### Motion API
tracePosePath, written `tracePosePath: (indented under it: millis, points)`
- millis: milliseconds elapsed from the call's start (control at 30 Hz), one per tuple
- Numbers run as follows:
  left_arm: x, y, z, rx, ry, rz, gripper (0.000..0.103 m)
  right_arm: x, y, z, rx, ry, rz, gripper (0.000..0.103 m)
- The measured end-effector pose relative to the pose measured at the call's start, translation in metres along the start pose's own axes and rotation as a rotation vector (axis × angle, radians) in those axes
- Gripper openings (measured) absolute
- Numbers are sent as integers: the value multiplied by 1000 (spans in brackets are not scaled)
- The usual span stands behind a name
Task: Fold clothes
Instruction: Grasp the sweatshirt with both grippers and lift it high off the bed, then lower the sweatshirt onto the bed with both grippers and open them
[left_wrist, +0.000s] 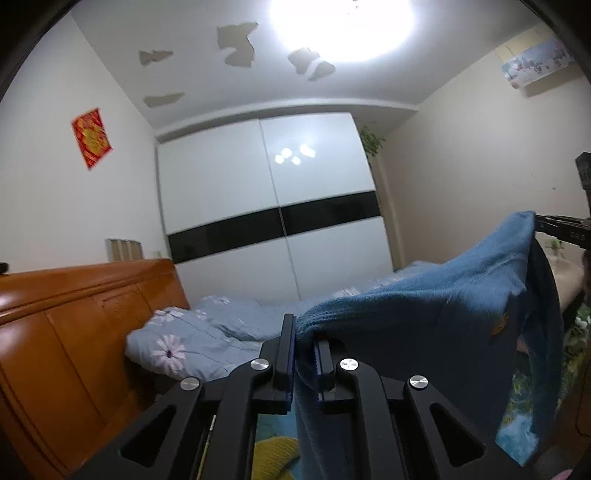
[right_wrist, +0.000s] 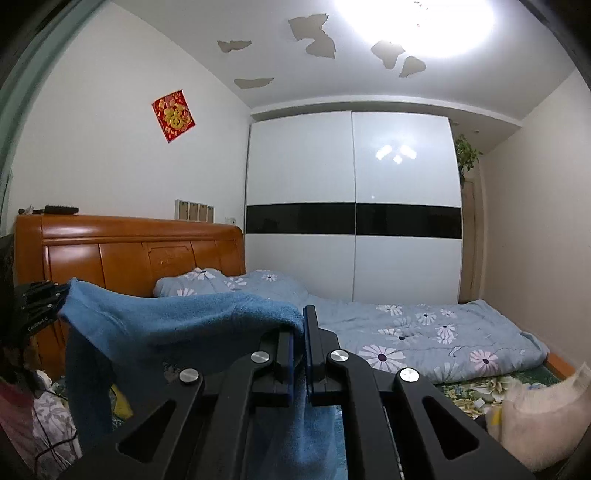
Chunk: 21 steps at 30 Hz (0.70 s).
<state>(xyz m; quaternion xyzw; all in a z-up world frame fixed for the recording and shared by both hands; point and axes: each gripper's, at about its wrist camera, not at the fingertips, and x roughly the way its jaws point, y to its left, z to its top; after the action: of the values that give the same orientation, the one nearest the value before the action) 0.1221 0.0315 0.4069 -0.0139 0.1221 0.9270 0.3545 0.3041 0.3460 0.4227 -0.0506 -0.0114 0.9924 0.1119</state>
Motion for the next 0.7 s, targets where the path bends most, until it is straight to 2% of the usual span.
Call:
tracePosePath:
  millis: [67, 200, 300, 367, 500, 600, 700]
  points:
    - [38, -3, -13, 15, 65, 13, 12, 34, -9, -13, -5, 64, -11, 4]
    - [150, -15, -63, 10, 264, 30, 11, 119, -36, -61, 27, 259, -38, 4]
    - [237, -29, -120, -1, 432, 37, 11, 196, -51, -119, -17, 405, -83, 4]
    - [291, -41, -162, -28, 545, 33, 10, 240, -64, -160, -3, 515, -91, 4]
    - [362, -65, -245, -157, 726, 0, 9, 300, -88, -234, 28, 683, -102, 4]
    - [388, -82, -276, -155, 781, 13, 9, 334, -108, -282, 53, 774, -109, 4]
    - [414, -80, -282, -174, 820, 10, 9, 360, -128, -302, 111, 804, -106, 4]
